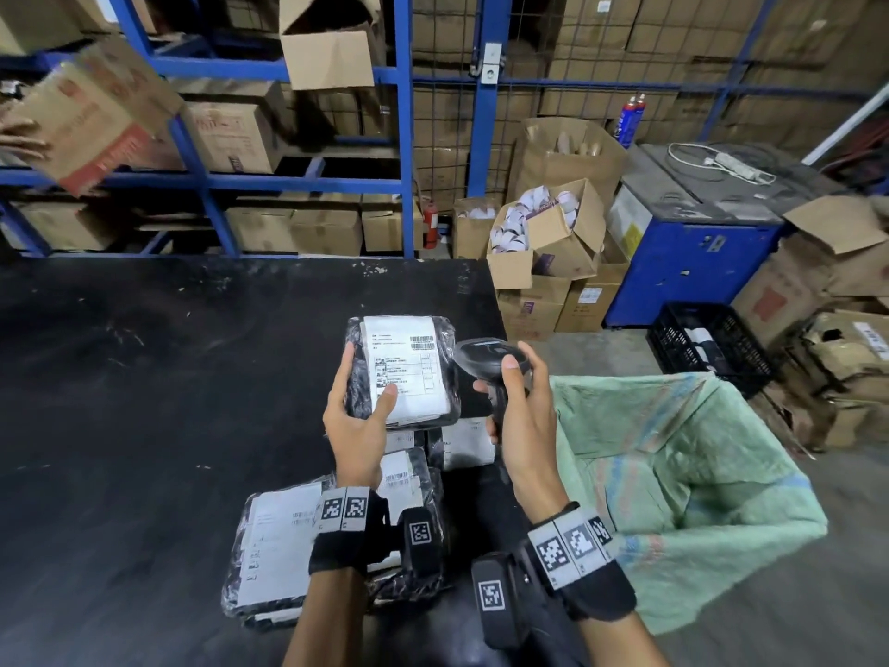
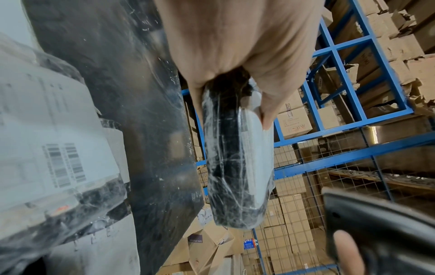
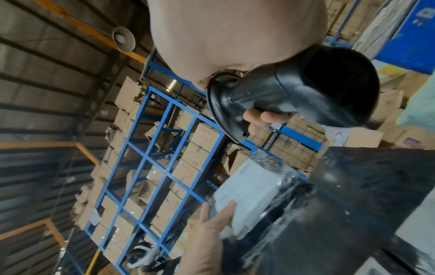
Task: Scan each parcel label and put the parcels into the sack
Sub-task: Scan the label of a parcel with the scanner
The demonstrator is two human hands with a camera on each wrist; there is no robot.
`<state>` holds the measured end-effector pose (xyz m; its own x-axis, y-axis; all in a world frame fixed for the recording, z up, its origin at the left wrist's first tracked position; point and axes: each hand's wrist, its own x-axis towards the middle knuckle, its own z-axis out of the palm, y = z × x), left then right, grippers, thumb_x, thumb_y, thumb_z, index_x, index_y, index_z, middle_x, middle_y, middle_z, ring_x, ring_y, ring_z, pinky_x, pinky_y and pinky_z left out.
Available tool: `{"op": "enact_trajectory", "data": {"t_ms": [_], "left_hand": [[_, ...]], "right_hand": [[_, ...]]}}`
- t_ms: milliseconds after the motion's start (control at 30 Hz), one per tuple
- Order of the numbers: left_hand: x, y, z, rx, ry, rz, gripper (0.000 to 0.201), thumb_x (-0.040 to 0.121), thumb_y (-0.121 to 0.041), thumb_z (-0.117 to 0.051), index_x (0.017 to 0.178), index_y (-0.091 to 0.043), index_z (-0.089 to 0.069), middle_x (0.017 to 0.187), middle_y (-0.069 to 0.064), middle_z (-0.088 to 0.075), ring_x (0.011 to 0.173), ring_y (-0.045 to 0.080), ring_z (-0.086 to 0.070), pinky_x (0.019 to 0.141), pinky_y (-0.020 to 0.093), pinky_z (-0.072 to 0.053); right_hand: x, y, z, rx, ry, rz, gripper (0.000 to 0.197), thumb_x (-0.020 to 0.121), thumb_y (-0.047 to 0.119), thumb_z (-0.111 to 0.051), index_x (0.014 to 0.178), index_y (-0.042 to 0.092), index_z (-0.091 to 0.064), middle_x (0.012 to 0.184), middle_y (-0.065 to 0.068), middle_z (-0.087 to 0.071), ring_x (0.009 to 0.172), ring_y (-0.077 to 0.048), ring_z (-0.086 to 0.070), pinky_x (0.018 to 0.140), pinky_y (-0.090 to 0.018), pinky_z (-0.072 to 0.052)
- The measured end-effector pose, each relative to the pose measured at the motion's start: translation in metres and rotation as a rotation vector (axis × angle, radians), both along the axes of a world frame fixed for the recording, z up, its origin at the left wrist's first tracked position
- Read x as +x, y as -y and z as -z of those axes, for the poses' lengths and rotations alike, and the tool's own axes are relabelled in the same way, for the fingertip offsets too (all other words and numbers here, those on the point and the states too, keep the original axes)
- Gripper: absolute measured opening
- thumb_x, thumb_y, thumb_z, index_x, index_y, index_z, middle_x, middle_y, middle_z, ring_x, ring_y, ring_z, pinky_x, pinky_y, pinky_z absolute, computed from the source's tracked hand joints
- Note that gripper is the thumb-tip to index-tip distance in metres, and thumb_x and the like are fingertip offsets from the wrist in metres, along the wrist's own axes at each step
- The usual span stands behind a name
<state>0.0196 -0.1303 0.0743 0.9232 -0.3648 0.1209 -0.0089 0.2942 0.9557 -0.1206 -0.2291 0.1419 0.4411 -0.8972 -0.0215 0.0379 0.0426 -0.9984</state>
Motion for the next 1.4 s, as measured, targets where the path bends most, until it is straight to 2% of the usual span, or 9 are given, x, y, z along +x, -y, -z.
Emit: {"op": "enact_trajectory", "data": {"t_ms": [133,500,600,700,867,967,1133,1300,1400], "left_hand": [[0.003,-0.012,0.006,0.028,0.003,-0.047,0.074,0.088,0.008,-0.075,0.151,-0.022,-0.053,0.148,-0.008,-0.06,0.134,0.009,-0.06,0.11,0.035,-0.052],[0.013,-0.042,0.022,0.089,-0.003,-0.077,0.075,0.087,0.01,-0.074,0.152,-0.021,-0.052,0.146,-0.01,-0.061,0.132,0.01,-0.062,0.109,0.034,-0.053],[0.014,-0.047,0.019,0.09,0.02,-0.095,0.075,0.087,0.01,-0.074,0.152,-0.019,-0.051,0.148,-0.007,-0.06,0.131,0.009,-0.062,0.105,0.025,-0.054],[0.014,-0.05,0.017,0.1,0.025,-0.105,0.075,0.087,0.011,-0.074,0.153,-0.018,-0.05,0.147,-0.005,-0.061,0.126,0.003,-0.064,0.098,0.017,-0.054],[0.019,-0.058,0.023,0.128,0.001,-0.08,0.077,0.086,0.009,-0.075,0.153,-0.022,-0.051,0.141,-0.012,-0.065,0.129,0.01,-0.064,0.104,0.03,-0.055],[0.02,-0.064,0.027,0.149,-0.008,-0.079,0.078,0.085,0.006,-0.076,0.152,-0.026,-0.052,0.147,-0.007,-0.063,0.133,0.017,-0.062,0.111,0.046,-0.051],[0.014,-0.063,0.025,0.152,-0.004,-0.043,0.077,0.086,0.007,-0.076,0.153,-0.022,-0.051,0.146,-0.008,-0.062,0.133,0.013,-0.062,0.112,0.044,-0.051],[-0.005,-0.056,0.02,0.102,-0.07,0.006,0.077,0.087,0.009,-0.075,0.152,-0.025,-0.051,0.144,-0.007,-0.064,0.13,0.013,-0.064,0.111,0.043,-0.052],[-0.021,-0.047,0.017,0.077,-0.11,0.056,0.078,0.087,0.009,-0.076,0.151,-0.027,-0.052,0.141,-0.01,-0.066,0.129,0.013,-0.065,0.11,0.043,-0.052]], "right_hand": [[-0.003,0.005,0.036,0.014,-0.122,0.044,0.053,0.084,0.07,-0.049,0.132,0.047,-0.046,0.105,0.013,-0.073,0.096,-0.007,-0.072,0.084,-0.05,-0.052],[-0.023,-0.002,0.164,0.144,-0.519,-0.007,0.055,0.081,0.076,-0.042,0.129,0.05,-0.041,0.083,0.011,-0.074,0.091,-0.034,-0.066,0.09,-0.056,-0.053],[-0.03,-0.005,0.177,0.213,-0.594,-0.029,0.055,0.091,0.067,-0.043,0.139,0.041,-0.04,0.113,0.002,-0.069,0.117,-0.034,-0.059,0.103,-0.043,-0.042],[-0.037,-0.009,0.192,0.281,-0.605,-0.015,0.051,0.099,0.052,-0.045,0.146,0.032,-0.039,0.131,-0.007,-0.061,0.127,-0.032,-0.051,0.096,-0.033,-0.034],[-0.046,-0.021,0.237,0.408,-0.646,-0.045,0.048,0.091,0.059,-0.054,0.136,0.047,-0.041,0.135,-0.008,-0.058,0.11,-0.039,-0.062,0.078,-0.039,-0.06],[-0.048,-0.026,0.231,0.401,-0.65,-0.079,0.047,0.098,0.047,-0.052,0.141,0.039,-0.038,0.132,-0.002,-0.054,0.116,-0.039,-0.061,0.081,-0.027,-0.051],[-0.05,-0.016,0.228,0.253,-0.698,-0.104,0.06,0.099,0.047,-0.051,0.152,0.028,-0.031,0.155,-0.01,-0.041,0.139,-0.032,-0.042,0.114,-0.04,-0.031],[-0.052,-0.012,0.17,-0.063,-0.499,-0.108,0.063,0.089,0.07,-0.043,0.148,0.05,-0.032,0.145,-0.003,-0.048,0.133,-0.017,-0.048,0.113,-0.043,-0.038],[-0.048,-0.009,0.124,-0.162,-0.389,-0.196,0.052,0.097,0.059,-0.045,0.146,0.058,-0.028,0.143,0.01,-0.047,0.131,-0.006,-0.048,0.113,-0.036,-0.038]]}}
